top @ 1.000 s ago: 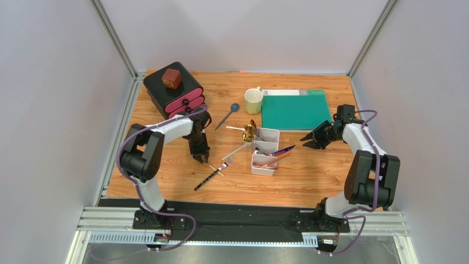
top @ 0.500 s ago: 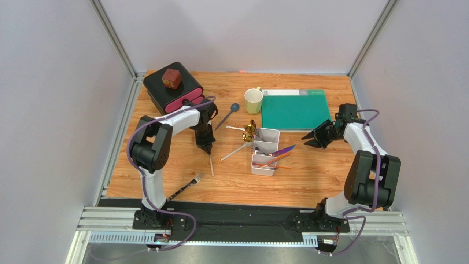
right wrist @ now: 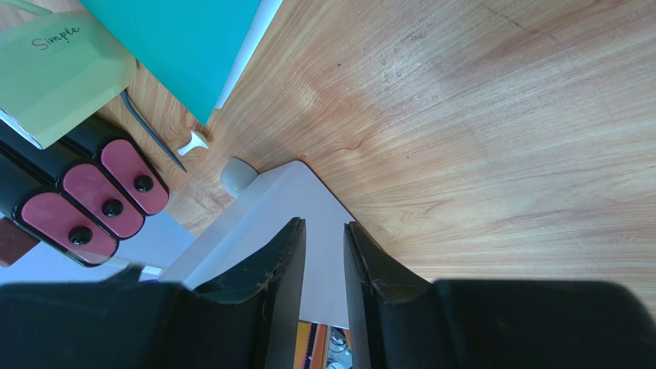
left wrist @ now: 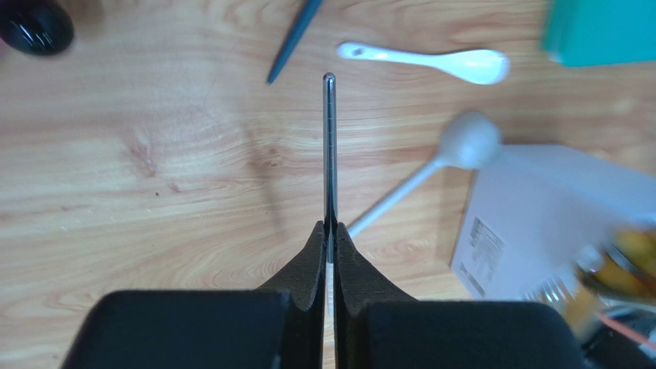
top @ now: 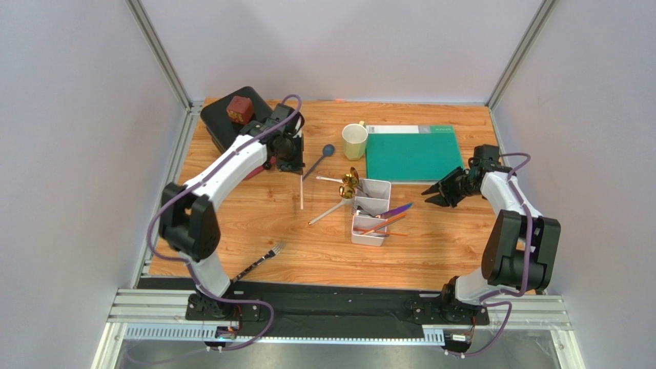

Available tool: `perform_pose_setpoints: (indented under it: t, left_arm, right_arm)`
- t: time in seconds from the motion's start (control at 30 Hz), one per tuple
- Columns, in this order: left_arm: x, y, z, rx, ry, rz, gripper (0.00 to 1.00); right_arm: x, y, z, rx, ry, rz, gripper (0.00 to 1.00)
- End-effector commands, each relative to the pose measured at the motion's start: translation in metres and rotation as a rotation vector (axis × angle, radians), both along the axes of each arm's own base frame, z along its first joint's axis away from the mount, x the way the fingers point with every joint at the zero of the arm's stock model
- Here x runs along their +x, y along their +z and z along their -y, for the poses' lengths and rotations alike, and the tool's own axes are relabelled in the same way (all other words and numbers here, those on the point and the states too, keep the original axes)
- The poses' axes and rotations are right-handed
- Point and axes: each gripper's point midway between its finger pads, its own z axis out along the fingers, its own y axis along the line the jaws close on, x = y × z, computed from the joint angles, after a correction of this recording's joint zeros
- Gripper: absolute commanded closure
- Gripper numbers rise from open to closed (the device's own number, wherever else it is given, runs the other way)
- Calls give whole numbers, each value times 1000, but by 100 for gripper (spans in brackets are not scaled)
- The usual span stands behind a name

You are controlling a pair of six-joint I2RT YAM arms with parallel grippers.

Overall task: Sort the eating utensils into containers
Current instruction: Pick up the chopstick from the center of the board, then place the chopstick in the storage box.

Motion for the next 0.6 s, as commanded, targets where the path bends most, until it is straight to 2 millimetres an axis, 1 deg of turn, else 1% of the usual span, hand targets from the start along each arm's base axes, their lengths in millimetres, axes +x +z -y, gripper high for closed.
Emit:
perform_pose_setpoints:
  t: [0.0, 0.03, 0.07, 0.1, 0.13, 0.17, 0.2, 0.23, 0.27, 0.3, 0.33, 0.37, 0.4, 0.43, 0.47, 0.5, 0.53, 0.57]
  left_arm:
    - [-16, 117, 29, -88, -337, 368, 100]
    - [-41, 145, 49, -99, -458, 462, 100]
    - [-49, 156, 52, -39, -543, 543, 100]
    - [-61, 168, 63, -42, -601, 595, 100]
    - [-80, 178, 76, -64, -660, 633, 100]
    - [-92, 181, 86, -113, -709, 631, 100]
    - [-97, 184, 94, -149, -727, 638, 100]
    - [-101, 172, 99, -157, -736, 615, 100]
    - [-109, 165, 108, -178, -765, 602, 100]
    - [-112, 159, 113, -183, -794, 593, 100]
    - [-113, 146, 120, -165, -821, 563, 100]
    - [-117, 138, 126, -145, -860, 560, 100]
    - [-118, 123, 133, -123, -895, 536, 100]
    - [-118, 116, 137, -111, -908, 526, 100]
    - [-120, 112, 145, -97, -961, 551, 100]
    - [-117, 101, 152, -79, -984, 542, 100]
    - [-114, 96, 156, -72, -994, 549, 100]
    - [-111, 97, 165, -75, -1030, 585, 100]
  right_arm:
    - [7, 14, 0, 20, -26, 51, 70]
    - [5, 11, -1, 28, -37, 39, 70]
    - [6, 12, -2, 48, -59, 38, 70]
    - [7, 12, -3, 57, -69, 42, 70]
    - [8, 14, -4, 65, -77, 56, 70]
    - [9, 15, -5, 79, -85, 72, 70]
    - [10, 16, -6, 90, -102, 72, 69]
    - [10, 17, -6, 91, -104, 74, 69]
    - [9, 16, -7, 98, -105, 69, 69]
    - [9, 15, -8, 107, -104, 61, 69]
    - [8, 14, -9, 114, -105, 57, 70]
    - [6, 12, -11, 126, -100, 49, 70]
    - [5, 11, -12, 129, -98, 45, 70]
    - [4, 11, -12, 127, -99, 45, 70]
    - [3, 12, -11, 120, -100, 51, 70]
    - [1, 10, -11, 123, -101, 44, 70]
    - [0, 9, -12, 125, -97, 42, 70]
    - [-1, 6, -12, 127, -99, 33, 70]
